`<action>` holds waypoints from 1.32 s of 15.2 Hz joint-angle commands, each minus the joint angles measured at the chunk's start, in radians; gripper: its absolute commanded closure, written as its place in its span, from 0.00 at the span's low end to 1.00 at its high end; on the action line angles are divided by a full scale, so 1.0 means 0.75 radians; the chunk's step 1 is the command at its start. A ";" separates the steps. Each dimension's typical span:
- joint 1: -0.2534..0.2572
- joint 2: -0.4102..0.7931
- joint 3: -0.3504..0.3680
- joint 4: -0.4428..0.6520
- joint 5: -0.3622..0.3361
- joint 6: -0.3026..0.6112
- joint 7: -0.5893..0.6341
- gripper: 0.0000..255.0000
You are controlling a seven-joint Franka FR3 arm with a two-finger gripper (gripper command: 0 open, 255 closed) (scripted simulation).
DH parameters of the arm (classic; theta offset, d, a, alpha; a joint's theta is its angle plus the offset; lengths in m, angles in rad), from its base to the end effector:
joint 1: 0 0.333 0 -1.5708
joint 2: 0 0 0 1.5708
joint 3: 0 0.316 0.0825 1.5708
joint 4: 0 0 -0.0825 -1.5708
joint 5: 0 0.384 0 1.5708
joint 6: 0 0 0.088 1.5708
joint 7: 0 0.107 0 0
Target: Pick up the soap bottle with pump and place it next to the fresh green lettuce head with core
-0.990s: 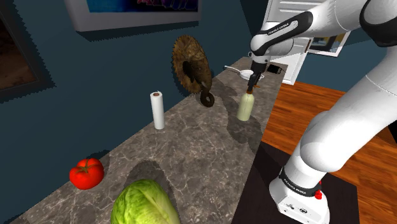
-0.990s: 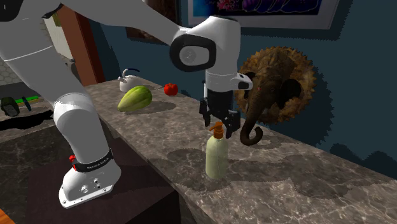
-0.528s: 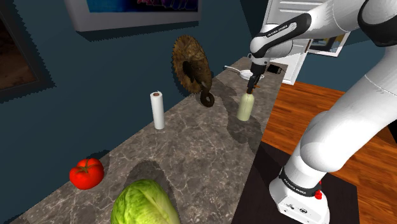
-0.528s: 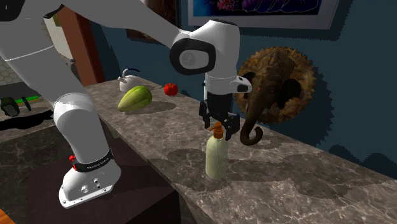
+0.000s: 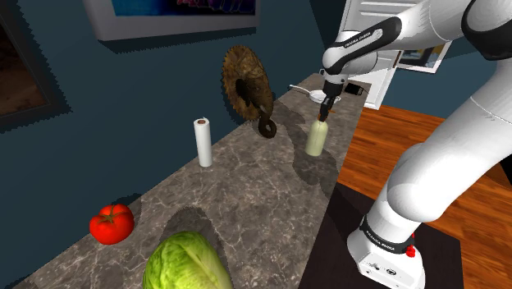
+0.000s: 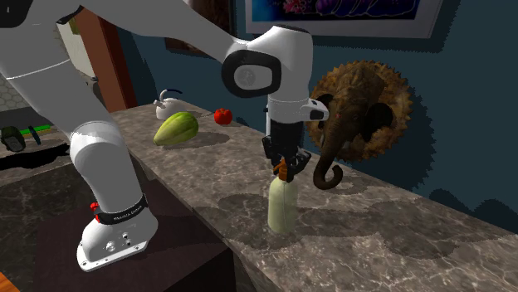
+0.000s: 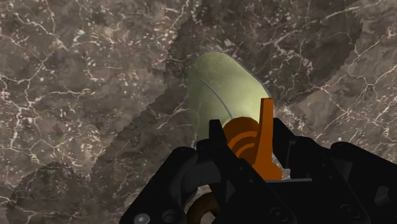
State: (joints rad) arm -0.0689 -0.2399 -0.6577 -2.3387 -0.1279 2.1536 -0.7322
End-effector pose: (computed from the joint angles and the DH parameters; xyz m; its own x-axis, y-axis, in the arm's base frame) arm 0.3497 -0.3243 0.4109 0.9955 0.0885 0.0349 0.0892 -0.9958 -0.0201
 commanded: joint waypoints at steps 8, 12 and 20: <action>-0.005 -0.043 0.020 0.056 -0.018 -0.096 0.019 1.00; -0.007 -0.071 0.036 0.106 -0.027 -0.171 0.030 1.00; -0.007 -0.110 0.063 0.219 -0.034 -0.319 0.045 1.00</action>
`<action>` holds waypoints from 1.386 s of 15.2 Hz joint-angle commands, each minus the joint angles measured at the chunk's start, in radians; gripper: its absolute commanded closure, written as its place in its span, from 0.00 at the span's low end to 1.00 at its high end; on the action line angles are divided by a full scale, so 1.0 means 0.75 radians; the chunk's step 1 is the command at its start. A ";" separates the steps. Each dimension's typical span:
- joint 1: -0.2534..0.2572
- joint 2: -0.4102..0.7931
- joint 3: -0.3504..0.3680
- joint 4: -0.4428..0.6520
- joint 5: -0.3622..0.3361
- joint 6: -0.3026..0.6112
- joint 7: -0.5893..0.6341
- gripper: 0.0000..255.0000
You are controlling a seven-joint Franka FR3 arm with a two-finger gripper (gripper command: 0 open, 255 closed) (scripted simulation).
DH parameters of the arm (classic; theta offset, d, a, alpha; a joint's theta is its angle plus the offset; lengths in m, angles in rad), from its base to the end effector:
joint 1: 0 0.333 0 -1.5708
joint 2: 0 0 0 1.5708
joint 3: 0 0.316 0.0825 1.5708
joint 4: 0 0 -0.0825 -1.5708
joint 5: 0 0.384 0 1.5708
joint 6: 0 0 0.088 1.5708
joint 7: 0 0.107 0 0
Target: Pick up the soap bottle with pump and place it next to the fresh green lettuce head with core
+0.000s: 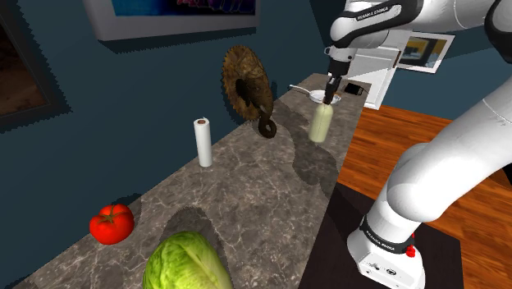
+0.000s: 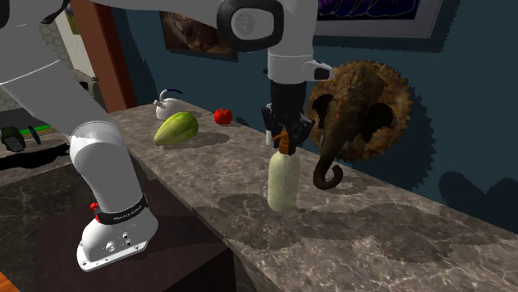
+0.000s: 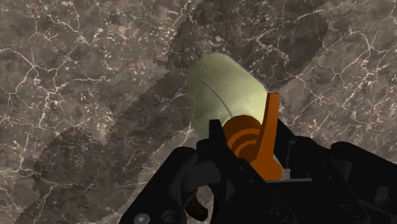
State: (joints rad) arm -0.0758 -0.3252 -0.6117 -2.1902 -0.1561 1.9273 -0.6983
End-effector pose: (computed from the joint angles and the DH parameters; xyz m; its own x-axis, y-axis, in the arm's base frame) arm 0.3479 -0.3237 0.4949 0.9955 0.0885 0.0337 0.0892 -0.9958 -0.0209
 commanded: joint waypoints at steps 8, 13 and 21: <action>0.007 -0.011 0.023 0.151 0.007 -0.162 0.005 1.00; 0.012 -0.010 0.032 0.241 0.013 -0.251 0.005 1.00; 0.021 0.010 0.041 0.401 0.029 -0.393 -0.002 1.00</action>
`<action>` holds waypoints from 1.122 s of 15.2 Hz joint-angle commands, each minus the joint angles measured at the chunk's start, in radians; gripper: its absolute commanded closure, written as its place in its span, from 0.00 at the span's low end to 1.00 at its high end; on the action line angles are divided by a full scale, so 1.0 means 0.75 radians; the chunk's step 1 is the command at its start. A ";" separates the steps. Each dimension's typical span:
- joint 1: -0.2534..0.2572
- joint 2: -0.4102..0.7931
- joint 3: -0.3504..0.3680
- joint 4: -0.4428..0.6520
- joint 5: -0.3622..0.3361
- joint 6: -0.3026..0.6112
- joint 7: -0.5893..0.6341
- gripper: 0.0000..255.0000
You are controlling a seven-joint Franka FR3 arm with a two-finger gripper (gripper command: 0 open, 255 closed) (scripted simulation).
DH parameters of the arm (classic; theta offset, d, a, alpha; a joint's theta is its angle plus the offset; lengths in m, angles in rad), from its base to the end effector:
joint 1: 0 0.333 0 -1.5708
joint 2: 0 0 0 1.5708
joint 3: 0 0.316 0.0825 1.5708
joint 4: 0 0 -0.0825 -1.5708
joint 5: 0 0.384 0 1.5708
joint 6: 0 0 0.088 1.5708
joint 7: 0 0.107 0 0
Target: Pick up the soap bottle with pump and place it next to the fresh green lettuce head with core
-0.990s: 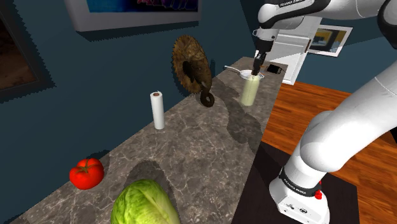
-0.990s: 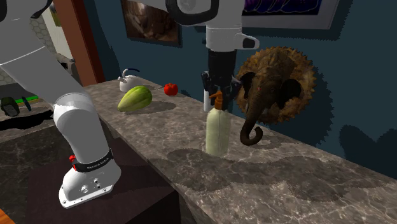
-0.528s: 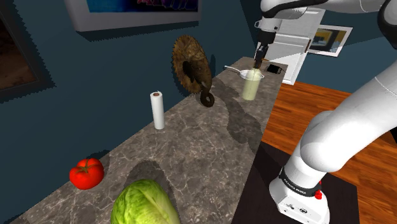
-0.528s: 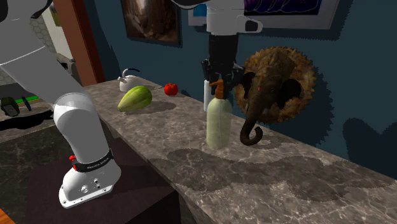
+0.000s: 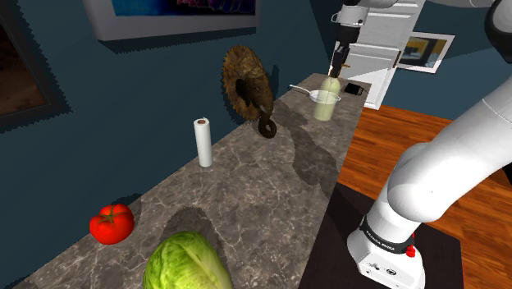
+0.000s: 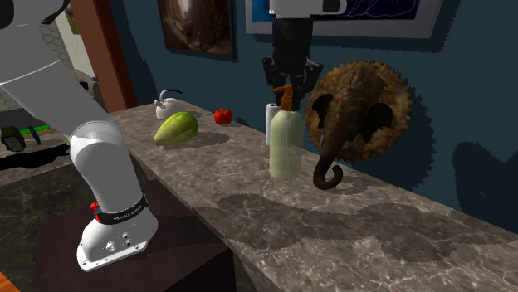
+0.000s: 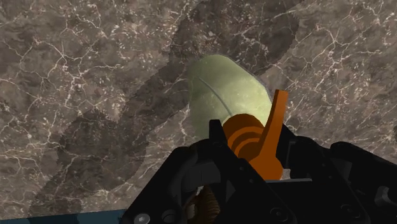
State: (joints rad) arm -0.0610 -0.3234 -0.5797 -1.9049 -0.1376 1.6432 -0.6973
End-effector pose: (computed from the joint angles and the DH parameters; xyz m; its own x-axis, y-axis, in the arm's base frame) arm 0.3488 -0.3237 0.6069 0.9955 0.0883 0.0338 0.0890 -0.9958 -0.0208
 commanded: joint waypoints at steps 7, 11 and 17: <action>0.011 0.043 -0.002 0.178 0.023 -0.139 -0.015 1.00; 0.016 0.072 -0.006 0.277 0.037 -0.213 -0.026 1.00; 0.022 0.129 -0.020 0.440 0.064 -0.326 -0.047 1.00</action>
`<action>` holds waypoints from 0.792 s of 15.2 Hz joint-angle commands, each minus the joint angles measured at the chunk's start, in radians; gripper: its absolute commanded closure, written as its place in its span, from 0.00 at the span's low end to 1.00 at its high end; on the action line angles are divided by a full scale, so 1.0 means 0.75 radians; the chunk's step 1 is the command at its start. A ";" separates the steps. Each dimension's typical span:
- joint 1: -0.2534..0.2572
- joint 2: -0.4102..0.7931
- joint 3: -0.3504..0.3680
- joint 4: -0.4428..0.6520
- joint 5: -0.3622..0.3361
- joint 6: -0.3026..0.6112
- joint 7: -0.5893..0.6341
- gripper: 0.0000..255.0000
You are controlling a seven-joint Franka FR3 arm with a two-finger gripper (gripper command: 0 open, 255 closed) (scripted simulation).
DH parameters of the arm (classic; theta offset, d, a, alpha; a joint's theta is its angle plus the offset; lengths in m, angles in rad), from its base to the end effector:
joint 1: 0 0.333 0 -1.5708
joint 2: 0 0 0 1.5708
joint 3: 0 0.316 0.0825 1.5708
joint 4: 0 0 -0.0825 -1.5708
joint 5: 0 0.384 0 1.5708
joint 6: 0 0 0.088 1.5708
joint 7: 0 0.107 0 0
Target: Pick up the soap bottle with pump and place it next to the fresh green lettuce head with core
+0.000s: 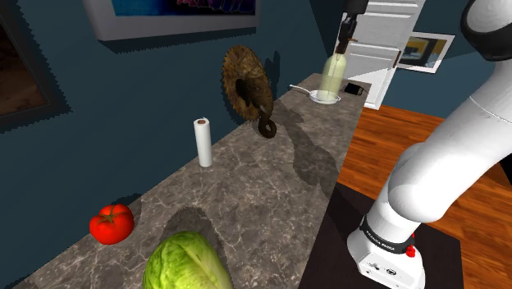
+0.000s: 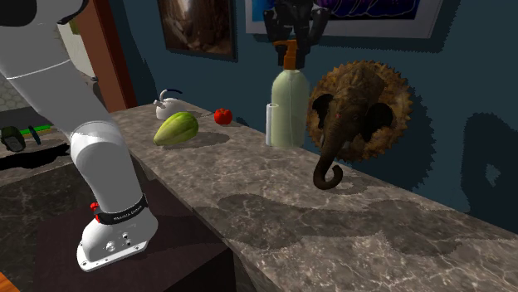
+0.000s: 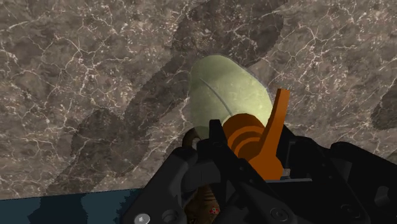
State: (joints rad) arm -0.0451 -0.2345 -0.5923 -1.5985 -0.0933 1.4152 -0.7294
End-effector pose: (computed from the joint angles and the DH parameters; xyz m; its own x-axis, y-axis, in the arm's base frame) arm 0.3499 -0.3244 0.6946 0.9955 0.0885 0.0336 0.0892 -0.9958 -0.0210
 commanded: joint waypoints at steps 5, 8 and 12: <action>0.011 -0.005 0.021 0.082 0.000 -0.087 0.024 1.00; 0.024 -0.154 0.127 -0.055 -0.051 -0.089 0.148 1.00; 0.027 -0.317 0.261 -0.206 -0.071 -0.106 0.294 1.00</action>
State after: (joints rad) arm -0.0271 -0.4522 -0.4207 -1.7364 -0.1480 1.3411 -0.5375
